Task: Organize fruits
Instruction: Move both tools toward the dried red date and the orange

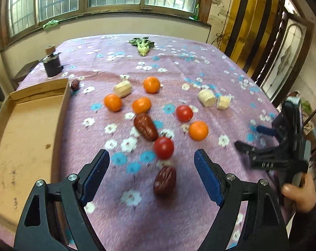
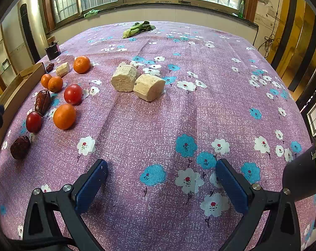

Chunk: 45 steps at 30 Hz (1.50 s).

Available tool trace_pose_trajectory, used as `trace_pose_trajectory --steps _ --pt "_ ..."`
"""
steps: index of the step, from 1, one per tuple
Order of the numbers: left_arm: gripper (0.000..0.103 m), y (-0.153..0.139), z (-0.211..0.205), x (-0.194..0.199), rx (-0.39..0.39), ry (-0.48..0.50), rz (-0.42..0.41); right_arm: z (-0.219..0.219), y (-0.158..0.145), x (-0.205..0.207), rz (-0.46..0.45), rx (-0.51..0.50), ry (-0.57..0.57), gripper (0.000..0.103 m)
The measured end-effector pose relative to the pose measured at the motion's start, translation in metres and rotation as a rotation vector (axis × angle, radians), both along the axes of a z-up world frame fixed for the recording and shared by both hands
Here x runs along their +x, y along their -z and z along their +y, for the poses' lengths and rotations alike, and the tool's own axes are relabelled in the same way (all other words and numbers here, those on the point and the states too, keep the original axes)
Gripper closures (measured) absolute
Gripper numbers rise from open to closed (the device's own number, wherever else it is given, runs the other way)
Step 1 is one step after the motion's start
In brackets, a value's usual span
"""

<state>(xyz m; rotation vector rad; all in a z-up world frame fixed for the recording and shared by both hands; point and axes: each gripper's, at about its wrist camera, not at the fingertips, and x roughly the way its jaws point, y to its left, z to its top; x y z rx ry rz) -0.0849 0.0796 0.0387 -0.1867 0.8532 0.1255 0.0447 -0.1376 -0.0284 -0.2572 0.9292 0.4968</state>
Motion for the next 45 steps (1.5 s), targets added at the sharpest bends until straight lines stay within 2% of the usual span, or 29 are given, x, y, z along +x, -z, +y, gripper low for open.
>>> trace_pose_trajectory --steps 3,5,6,9,11,12,18,20,24,45 --pt "0.019 0.002 -0.003 -0.009 0.019 -0.017 0.015 0.003 -0.001 0.000 0.001 -0.002 0.026 0.000" --pt "0.019 0.001 -0.006 -0.011 0.042 -0.023 0.019 0.006 -0.005 0.000 0.037 0.014 0.016 0.001" --pt "0.019 0.000 -0.008 -0.012 0.058 -0.029 0.022 0.003 -0.013 -0.004 0.049 0.085 0.013 0.002" --pt "0.019 -0.004 -0.013 -0.015 0.101 -0.035 0.021 -0.010 -0.044 -0.015 0.093 0.390 0.024 0.001" --pt "0.019 -0.009 -0.015 -0.019 0.131 -0.038 0.009 -0.005 -0.056 -0.016 0.172 0.479 -0.023 0.000" --pt "0.019 -0.013 -0.016 -0.021 0.147 -0.039 0.001 0.001 -0.061 -0.018 0.171 0.459 -0.047 0.000" --pt "0.019 -0.025 -0.013 -0.031 0.184 -0.060 -0.026 0.043 -0.092 -0.056 0.004 0.185 -0.239 0.000" --pt "0.019 -0.028 -0.012 -0.033 0.186 -0.062 -0.034 0.050 -0.098 -0.070 -0.032 0.139 -0.296 0.000" --pt "0.019 -0.031 -0.011 -0.036 0.201 -0.066 -0.041 0.052 -0.105 -0.081 -0.098 0.081 -0.322 0.000" --pt "0.019 -0.012 -0.011 -0.045 0.166 -0.044 0.021 0.060 -0.094 -0.069 -0.064 0.035 -0.365 0.000"
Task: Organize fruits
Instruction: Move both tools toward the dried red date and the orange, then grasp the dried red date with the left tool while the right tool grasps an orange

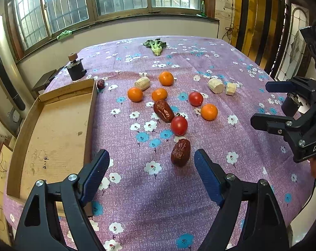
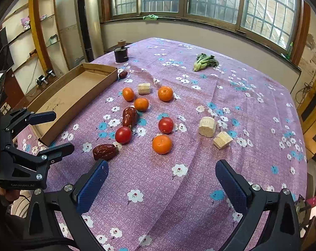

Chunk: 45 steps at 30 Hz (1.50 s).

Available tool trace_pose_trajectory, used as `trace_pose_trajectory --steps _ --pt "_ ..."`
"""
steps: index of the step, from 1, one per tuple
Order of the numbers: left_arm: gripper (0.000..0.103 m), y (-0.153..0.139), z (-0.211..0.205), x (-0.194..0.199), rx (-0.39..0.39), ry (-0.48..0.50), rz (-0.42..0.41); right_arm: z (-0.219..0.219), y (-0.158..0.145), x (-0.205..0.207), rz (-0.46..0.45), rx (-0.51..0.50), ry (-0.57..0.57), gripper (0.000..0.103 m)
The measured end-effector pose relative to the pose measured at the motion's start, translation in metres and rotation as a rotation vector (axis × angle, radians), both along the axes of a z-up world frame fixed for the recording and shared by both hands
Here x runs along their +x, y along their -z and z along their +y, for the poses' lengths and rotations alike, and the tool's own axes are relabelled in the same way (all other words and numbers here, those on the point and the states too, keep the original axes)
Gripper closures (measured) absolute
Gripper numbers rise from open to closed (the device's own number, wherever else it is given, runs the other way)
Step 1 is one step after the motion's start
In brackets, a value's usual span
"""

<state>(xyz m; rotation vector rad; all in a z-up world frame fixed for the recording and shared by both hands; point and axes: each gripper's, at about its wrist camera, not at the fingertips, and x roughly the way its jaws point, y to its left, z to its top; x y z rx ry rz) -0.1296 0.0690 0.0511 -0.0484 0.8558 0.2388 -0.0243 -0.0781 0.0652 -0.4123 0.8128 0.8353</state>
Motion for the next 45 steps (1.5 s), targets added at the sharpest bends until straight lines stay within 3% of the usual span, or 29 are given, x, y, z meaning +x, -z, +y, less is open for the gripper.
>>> trace_pose_trajectory --steps 25,45 --pt "0.019 0.009 -0.003 0.001 -0.014 0.013 0.031 0.007 0.007 -0.006 -0.011 -0.049 -0.052 0.000" --pt "0.019 0.034 -0.007 0.030 -0.058 0.064 0.103 0.015 0.031 0.016 0.060 -0.019 -0.025 0.001"
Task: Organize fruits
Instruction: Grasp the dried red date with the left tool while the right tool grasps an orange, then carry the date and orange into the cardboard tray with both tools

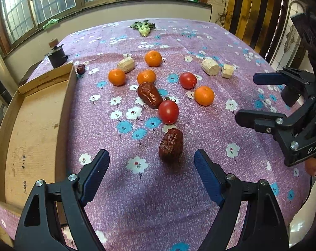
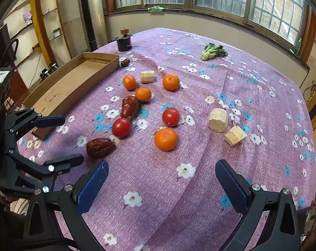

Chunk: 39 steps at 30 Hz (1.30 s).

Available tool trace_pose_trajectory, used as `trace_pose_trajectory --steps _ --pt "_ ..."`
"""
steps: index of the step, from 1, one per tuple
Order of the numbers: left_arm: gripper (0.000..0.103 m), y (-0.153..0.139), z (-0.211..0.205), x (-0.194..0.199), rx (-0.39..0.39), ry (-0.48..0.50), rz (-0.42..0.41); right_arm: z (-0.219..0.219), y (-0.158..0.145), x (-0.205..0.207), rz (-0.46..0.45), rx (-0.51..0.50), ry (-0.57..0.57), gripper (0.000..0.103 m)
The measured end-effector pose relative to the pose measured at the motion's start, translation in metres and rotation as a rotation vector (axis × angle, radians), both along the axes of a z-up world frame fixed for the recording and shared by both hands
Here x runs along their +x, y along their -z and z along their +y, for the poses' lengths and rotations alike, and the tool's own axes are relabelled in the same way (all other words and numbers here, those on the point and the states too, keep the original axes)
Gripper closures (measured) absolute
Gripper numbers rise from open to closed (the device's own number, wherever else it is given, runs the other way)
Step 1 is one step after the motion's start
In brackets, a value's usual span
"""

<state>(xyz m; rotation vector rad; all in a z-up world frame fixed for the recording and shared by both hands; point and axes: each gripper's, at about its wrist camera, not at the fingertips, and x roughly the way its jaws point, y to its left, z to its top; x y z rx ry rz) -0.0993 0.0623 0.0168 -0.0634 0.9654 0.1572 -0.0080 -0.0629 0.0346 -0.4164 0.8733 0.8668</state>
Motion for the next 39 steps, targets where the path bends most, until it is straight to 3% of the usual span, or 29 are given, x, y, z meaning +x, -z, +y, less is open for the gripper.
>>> trace_pose_trajectory --steps 5,13,14,15,17,18,19,20,21,29,39 --pt "0.019 0.008 0.000 0.012 -0.003 0.018 0.014 0.010 0.010 0.015 0.042 0.013 0.000 0.009" --pt "0.022 0.022 0.003 0.028 -0.013 0.040 0.035 0.035 0.032 0.033 0.058 -0.017 -0.025 0.035" --pt "0.026 0.024 0.003 0.030 -0.014 0.042 0.036 0.037 0.035 0.036 0.070 -0.016 -0.028 0.038" --pt "0.036 0.026 0.003 0.031 -0.015 0.048 0.041 0.038 0.038 0.038 0.079 -0.014 -0.029 0.044" --pt "0.042 0.028 0.002 0.033 -0.024 0.057 0.033 0.041 0.044 0.041 0.091 -0.018 -0.025 0.046" --pt "0.050 0.027 0.002 0.033 -0.024 0.063 0.032 0.041 0.046 0.042 0.091 -0.021 -0.022 0.049" --pt "0.065 0.025 0.000 0.034 -0.025 0.073 0.027 0.041 0.049 0.042 0.092 -0.029 -0.018 0.056" --pt "0.071 0.023 -0.001 0.033 -0.024 0.078 0.023 0.039 0.050 0.042 0.078 -0.023 -0.014 0.058" --pt "0.078 0.021 -0.002 0.033 -0.027 0.080 0.023 0.037 0.051 0.042 0.084 -0.015 -0.011 0.068" --pt "0.078 0.017 0.001 0.020 -0.059 0.077 -0.005 0.023 0.044 0.026 0.110 0.012 -0.001 0.069" --pt "0.078 -0.014 0.026 -0.013 -0.033 0.000 -0.079 0.018 0.016 -0.013 0.117 0.100 -0.012 0.069"
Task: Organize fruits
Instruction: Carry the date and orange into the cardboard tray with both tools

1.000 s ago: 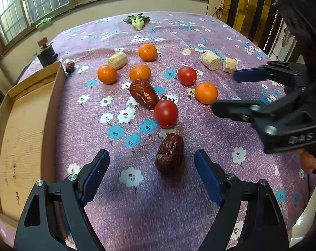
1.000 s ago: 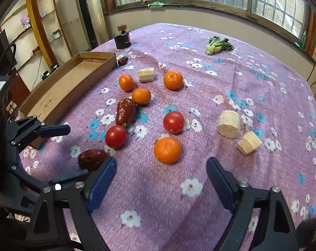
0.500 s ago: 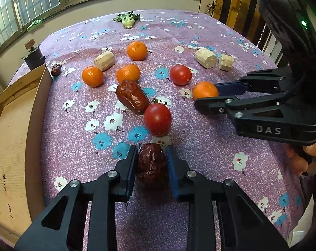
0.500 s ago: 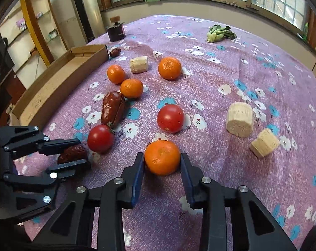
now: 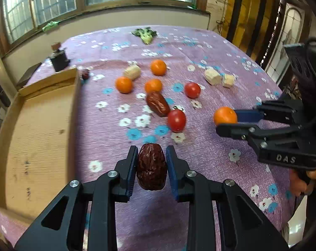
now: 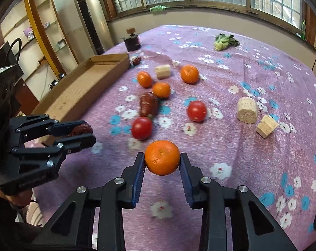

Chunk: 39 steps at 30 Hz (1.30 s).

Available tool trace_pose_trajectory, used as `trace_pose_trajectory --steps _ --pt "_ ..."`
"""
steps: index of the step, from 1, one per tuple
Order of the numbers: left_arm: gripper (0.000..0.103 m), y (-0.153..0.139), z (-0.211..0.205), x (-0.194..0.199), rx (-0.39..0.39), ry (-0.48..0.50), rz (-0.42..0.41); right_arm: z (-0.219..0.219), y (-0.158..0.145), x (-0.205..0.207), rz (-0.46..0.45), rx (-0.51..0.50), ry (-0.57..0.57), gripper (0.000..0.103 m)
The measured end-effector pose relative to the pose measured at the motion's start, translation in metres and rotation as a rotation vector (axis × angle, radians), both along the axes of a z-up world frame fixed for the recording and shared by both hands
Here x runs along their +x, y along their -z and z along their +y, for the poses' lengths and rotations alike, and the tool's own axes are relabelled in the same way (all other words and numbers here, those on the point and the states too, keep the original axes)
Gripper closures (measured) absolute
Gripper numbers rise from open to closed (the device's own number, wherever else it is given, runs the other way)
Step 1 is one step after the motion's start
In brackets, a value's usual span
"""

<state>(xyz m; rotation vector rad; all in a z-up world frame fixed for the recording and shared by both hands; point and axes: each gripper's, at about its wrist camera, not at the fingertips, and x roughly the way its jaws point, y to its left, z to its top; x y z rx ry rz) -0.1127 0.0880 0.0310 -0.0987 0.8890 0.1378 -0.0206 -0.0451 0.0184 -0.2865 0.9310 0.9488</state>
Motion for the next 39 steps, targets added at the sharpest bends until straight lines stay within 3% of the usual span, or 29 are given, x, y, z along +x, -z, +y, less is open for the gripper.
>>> trace_pose_trajectory --steps 18,39 --pt "0.078 -0.024 0.054 -0.049 0.015 -0.135 -0.064 0.053 -0.030 -0.061 0.009 0.080 -0.131 0.069" --pt "0.078 -0.010 0.157 -0.082 0.004 -0.327 -0.028 0.167 -0.033 -0.111 0.037 0.084 -0.359 0.069"
